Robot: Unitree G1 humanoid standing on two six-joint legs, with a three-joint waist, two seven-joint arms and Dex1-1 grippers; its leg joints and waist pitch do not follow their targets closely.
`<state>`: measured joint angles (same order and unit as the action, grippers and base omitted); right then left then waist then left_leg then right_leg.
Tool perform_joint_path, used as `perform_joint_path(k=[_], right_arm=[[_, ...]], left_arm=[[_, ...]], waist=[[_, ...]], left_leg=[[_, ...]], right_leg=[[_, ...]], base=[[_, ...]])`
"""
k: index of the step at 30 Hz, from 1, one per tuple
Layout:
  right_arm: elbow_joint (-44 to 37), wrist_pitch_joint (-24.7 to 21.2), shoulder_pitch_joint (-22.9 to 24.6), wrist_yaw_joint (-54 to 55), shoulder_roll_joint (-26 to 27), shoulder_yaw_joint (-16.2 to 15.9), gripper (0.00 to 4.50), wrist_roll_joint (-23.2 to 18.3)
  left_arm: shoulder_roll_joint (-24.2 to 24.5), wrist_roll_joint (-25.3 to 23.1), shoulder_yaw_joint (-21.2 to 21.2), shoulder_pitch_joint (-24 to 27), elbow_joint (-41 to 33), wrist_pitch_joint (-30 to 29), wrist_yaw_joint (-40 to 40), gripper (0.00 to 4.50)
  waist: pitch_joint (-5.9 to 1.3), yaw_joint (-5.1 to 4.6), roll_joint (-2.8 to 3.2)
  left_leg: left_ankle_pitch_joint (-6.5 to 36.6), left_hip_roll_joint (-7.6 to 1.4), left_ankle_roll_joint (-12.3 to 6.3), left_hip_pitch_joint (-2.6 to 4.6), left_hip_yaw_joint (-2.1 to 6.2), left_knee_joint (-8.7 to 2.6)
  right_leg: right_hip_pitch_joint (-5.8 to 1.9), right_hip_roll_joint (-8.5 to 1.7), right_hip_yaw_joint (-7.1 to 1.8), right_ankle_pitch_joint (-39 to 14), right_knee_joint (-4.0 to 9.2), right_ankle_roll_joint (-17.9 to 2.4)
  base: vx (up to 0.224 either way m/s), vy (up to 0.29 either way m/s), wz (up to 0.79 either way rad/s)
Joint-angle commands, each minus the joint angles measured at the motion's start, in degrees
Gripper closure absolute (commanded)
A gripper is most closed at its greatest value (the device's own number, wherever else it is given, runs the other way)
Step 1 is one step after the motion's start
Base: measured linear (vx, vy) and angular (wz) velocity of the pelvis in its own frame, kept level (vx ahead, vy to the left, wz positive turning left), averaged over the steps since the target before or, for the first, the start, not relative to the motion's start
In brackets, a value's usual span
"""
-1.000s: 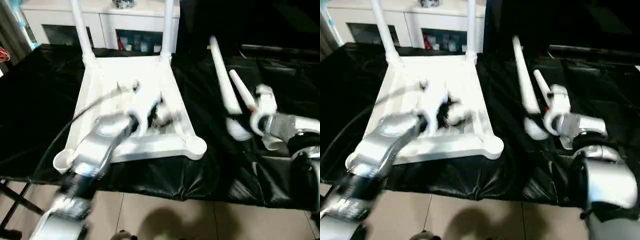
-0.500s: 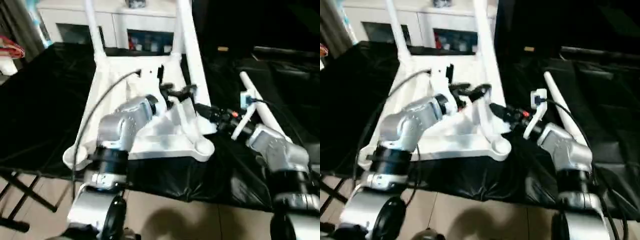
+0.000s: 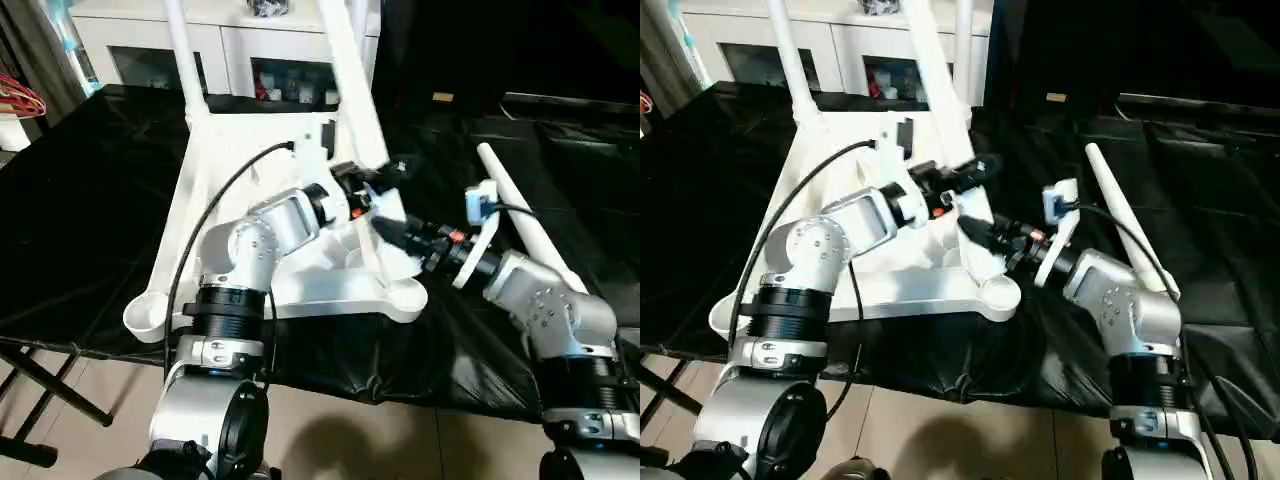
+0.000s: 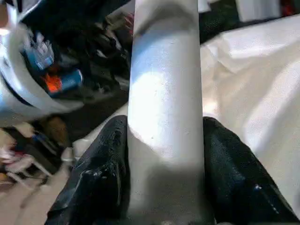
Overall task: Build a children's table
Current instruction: Pick table leg
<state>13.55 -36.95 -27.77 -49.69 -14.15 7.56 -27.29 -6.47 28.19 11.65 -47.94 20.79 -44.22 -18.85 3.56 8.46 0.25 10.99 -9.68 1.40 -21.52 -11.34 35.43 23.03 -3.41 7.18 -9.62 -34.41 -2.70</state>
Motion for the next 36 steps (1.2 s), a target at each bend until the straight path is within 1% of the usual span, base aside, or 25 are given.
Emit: perform_joint_path(k=[1, 2, 6, 7, 9, 10, 11, 12, 13, 15, 19, 20, 21, 22, 23, 24, 25, 26, 27, 28, 29, 30, 31, 33, 36], right_arm=[[-2.59, 2.37, -0.75, 3.73, 0.75, -1.23, 2.59, 2.41], [-2.99, 3.06, -0.81, 4.82, 1.33, -1.73, 2.59, 3.22], [-4.95, 3.17, -1.00, 9.02, 3.86, -3.34, 2.59, 4.70], [-5.49, 3.19, -1.03, 10.15, 4.51, -4.01, 2.59, 5.15], [-6.31, 3.76, -1.02, 12.07, 5.71, -5.05, 2.59, 6.05], [-6.52, 3.99, -1.01, 12.79, 6.12, -5.35, 2.59, 6.38], [-6.46, 5.17, -0.99, 13.80, 6.41, -6.06, 2.59, 7.68], [-6.38, 5.44, -1.07, 14.42, 6.75, -6.20, 2.59, 8.03], [-6.32, 5.69, -1.17, 15.45, 7.30, -6.36, 2.59, 8.43], [-6.37, 6.11, -1.34, 16.54, 7.86, -6.62, 2.59, 8.90], [-6.18, 6.56, -1.53, 17.63, 7.98, -6.98, 2.59, 9.46], [-5.98, 6.25, -1.61, 17.29, 7.83, -6.75, 2.24, 8.79], [-5.98, 6.25, -1.61, 17.29, 7.83, -6.75, 2.03, 8.79], [-5.57, 5.97, -1.87, 16.75, 7.38, -6.24, 1.89, 8.15], [-5.57, 5.97, -1.87, 16.75, 7.38, -6.24, 1.89, 8.15], [-5.34, 5.28, -2.13, 15.83, 6.84, -5.67, 1.82, 7.22], [-5.06, 4.07, -2.58, 13.08, 5.25, -4.66, 1.82, 5.34], [-5.09, 3.33, -2.73, 10.82, 4.10, -4.20, 1.54, 4.03], [-5.57, 1.23, -2.66, 6.25, 1.80, -3.82, 1.47, 1.53], [-5.68, 0.89, -2.62, 5.55, 1.42, -3.83, 1.45, 1.17], [-6.13, -0.58, -2.33, 2.16, -0.45, -4.21, 1.45, -0.20], [-6.42, -1.58, -2.07, -0.60, -2.03, -4.65, 1.45, -1.10], [-6.44, -3.05, -1.90, -4.41, -4.35, -5.32, 1.45, -2.10], [-6.15, -3.90, -1.99, -7.48, -6.50, -6.22, 1.45, -2.25], [-5.27, -4.60, -2.62, -10.34, -8.51, -7.37, 1.45, -2.07]], left_arm=[[-0.30, -1.69, 0.87, -1.65, 1.34, 1.64, 4.38, 1.02], [-0.35, -2.02, 1.11, -1.87, 1.67, 2.29, 5.41, 1.26], [-0.86, -2.62, 2.82, -2.75, 2.90, 4.22, 9.59, 1.41], [-0.99, -2.71, 3.23, -2.92, 3.15, 4.73, 10.60, 1.66], [-1.23, -2.77, 3.93, -3.08, 3.55, 5.85, 12.25, 1.74], [-1.33, -2.75, 4.18, -3.14, 3.73, 6.33, 12.83, 1.87], [-1.32, -2.58, 4.23, -3.21, 3.93, 6.38, 13.03, 1.99], [-1.31, -2.56, 4.24, -3.24, 4.00, 6.44, 13.22, 1.99], [-1.30, -2.56, 4.23, -3.31, 4.14, 6.51, 13.53, 2.20], [-1.32, -2.34, 4.32, -3.37, 4.34, 6.54, 13.43, 2.25], [-1.17, -2.43, 3.87, -3.36, 4.49, 7.12, 13.23, 2.53], [-0.98, -2.38, 3.50, -3.31, 4.46, 7.24, 12.75, 2.56], [-0.98, -2.38, 3.50, -3.31, 4.46, 7.24, 12.75, 2.58], [-0.39, -2.56, 2.44, -3.26, 4.43, 7.62, 11.01, 2.58], [-0.38, -2.56, 2.43, -3.26, 4.43, 7.62, 11.01, 2.59], [0.27, -2.75, 1.26, -3.10, 4.20, 7.89, 8.88, 2.59], [1.73, -3.03, -1.20, -2.74, 3.50, 7.93, 4.18, 2.59], [2.62, -3.10, -2.63, -2.52, 3.03, 7.81, 1.35, 2.60], [3.85, -2.85, -4.21, -2.36, 2.46, 6.98, -2.22, 2.60], [4.00, -2.77, -4.34, -2.37, 2.42, 6.80, -2.59, 2.60], [4.80, -2.17, -5.11, -2.40, 2.10, 5.80, -4.94, 2.60], [5.55, -1.62, -5.89, -2.43, 1.78, 4.97, -7.31, 2.61], [6.86, -1.61, -7.74, -2.37, 1.25, 4.51, -10.87, 2.61], [7.96, -1.33, -9.24, -2.37, 0.70, 3.87, -14.05, 2.61], [8.65, -0.92, -9.85, -2.84, 0.38, 3.81, -16.12, 2.61]], waist=[[-4.65, 0.09, -0.93], [-4.60, -0.06, -1.03], [-4.68, -0.14, -0.84], [-4.68, -0.12, -0.72], [-4.76, -0.18, -0.68], [-4.78, -0.22, -0.65], [-4.76, -0.24, -0.62], [-4.79, -0.29, -0.63], [-4.79, -0.22, -0.52], [-4.79, -0.22, -0.57], [-4.69, -0.27, -0.62], [-4.67, -0.28, -0.64], [-4.67, -0.27, -0.66], [-4.64, -0.31, -0.61], [-4.63, -0.30, -0.62], [-4.66, -0.28, -0.57], [-4.66, -0.24, -0.63], [-4.65, -0.16, -0.65], [-4.61, 0.00, -0.68], [-4.66, 0.15, -0.59], [-4.64, 0.04, -0.65], [-4.68, 0.09, -0.87], [-4.74, 0.16, -1.03], [-4.75, 0.15, -1.08], [-4.70, 0.03, -1.17]], left_leg=[[4.74, -4.07, -4.04, 0.79, 2.54, -3.79], [4.91, -4.04, -3.88, 0.80, 2.51, -3.86], [4.30, -4.12, -4.22, 0.74, 2.56, -3.88], [4.32, -4.12, -4.16, 0.74, 2.55, -3.87], [4.04, -4.38, -4.00, 0.77, 2.71, -3.96], [3.92, -4.45, -4.06, 0.81, 2.69, -3.97], [3.83, -4.49, -4.06, 0.79, 2.69, -3.97], [3.73, -4.44, -3.91, 0.78, 2.60, -3.93], [3.66, -4.40, -3.87, 0.82, 2.57, -3.90], [3.69, -4.45, -3.86, 0.77, 2.58, -3.94], [4.31, -4.42, -3.72, 0.78, 2.53, -4.01], [4.32, -4.37, -3.71, 0.76, 2.51, -3.99], [4.33, -4.41, -3.77, 0.74, 2.54, -4.02], [4.44, -4.43, -3.77, 0.75, 2.55, -4.04], [4.51, -4.39, -3.78, 0.79, 2.56, -4.05], [4.50, -4.48, -3.57, 0.87, 2.57, -4.07], [4.44, -4.38, -3.93, 0.94, 2.51, -4.07], [4.47, -4.31, -4.26, 0.95, 2.52, -4.09], [4.35, -4.37, -4.56, 0.96, 2.42, -4.03], [3.95, -4.52, -4.47, 0.97, 2.48, -4.00], [3.78, -4.53, -4.47, 0.84, 2.47, -3.99], [3.51, -4.33, -4.90, 0.77, 2.43, -3.88], [2.87, -4.39, -5.31, 0.65, 2.42, -3.80], [2.53, -4.34, -5.55, 0.64, 2.39, -3.71], [2.85, -4.26, -5.26, 0.54, 2.29, -3.62]], right_leg=[[-3.24, -6.49, -3.69, -19.27, 5.40, -3.09], [-3.25, -6.52, -3.72, -19.30, 5.44, -2.93], [-3.29, -6.62, -3.86, -17.18, 5.16, -3.64], [-3.25, -6.63, -3.87, -17.05, 5.18, -3.78], [-3.25, -6.71, -3.93, -15.42, 4.92, -4.33], [-3.25, -6.74, -3.96, -14.40, 4.78, -4.81], [-3.23, -6.78, -4.01, -13.94, 4.77, -5.03], [-3.19, -6.79, -4.06, -13.16, 4.63, -5.43], [-3.13, -6.80, -4.10, -12.90, 4.63, -5.57], [-3.29, -6.90, -4.16, -12.21, 4.53, -6.09], [-3.36, -6.99, -4.23, -12.68, 4.61, -5.90], [-3.37, -6.96, -4.24, -12.77, 4.64, -5.86], [-3.40, -6.96, -4.25, -12.92, 4.61, -5.76], [-3.37, -6.96, -4.23, -13.17, 4.67, -5.64], [-3.32, -6.93, -4.23, -13.47, 4.75, -5.42], [-3.30, -6.93, -4.26, -13.46, 4.67, -5.35], [-3.32, -6.86, -4.25, -13.65, 4.79, -5.14], [-3.39, -6.88, -4.26, -14.06, 4.83, -4.84], [-3.40, -6.87, -4.38, -14.34, 4.80, -4.37], [-3.41, -6.84, -4.36, -13.59, 4.57, -4.59], [-3.43, -6.83, -4.36, -12.95, 4.47, -4.83], [-3.69, -6.83, -4.24, -12.26, 4.40, -5.23], [-3.72, -6.95, -4.33, -11.67, 4.17, -5.53], [-3.64, -6.92, -4.25, -12.01, 4.18, -5.90], [-3.67, -6.95, -4.14, -13.74, 4.42, -6.15]], base=[[0.000, 0.000, 0.00], [0.000, 0.000, 0.00], [0.000, 0.000, 0.00], [0.000, 0.000, 0.00], [0.000, 0.000, 0.00], [0.000, 0.000, 0.00], [0.000, 0.000, 0.00], [0.000, 0.000, 0.00], [0.000, 0.000, 0.00], [0.000, 0.000, 0.00], [0.000, 0.000, 0.00], [0.000, 0.000, 0.00], [0.000, 0.000, 0.00], [0.000, 0.000, 0.00], [0.000, 0.000, 0.00], [0.000, 0.000, 0.00], [0.000, 0.000, 0.00], [0.000, 0.000, 0.00], [0.000, 0.000, 0.00], [0.000, 0.000, 0.00], [0.000, 0.000, 0.00], [0.000, 0.000, 0.00], [0.000, 0.000, 0.00], [0.000, 0.000, 0.00], [0.000, 0.000, 0.00]])
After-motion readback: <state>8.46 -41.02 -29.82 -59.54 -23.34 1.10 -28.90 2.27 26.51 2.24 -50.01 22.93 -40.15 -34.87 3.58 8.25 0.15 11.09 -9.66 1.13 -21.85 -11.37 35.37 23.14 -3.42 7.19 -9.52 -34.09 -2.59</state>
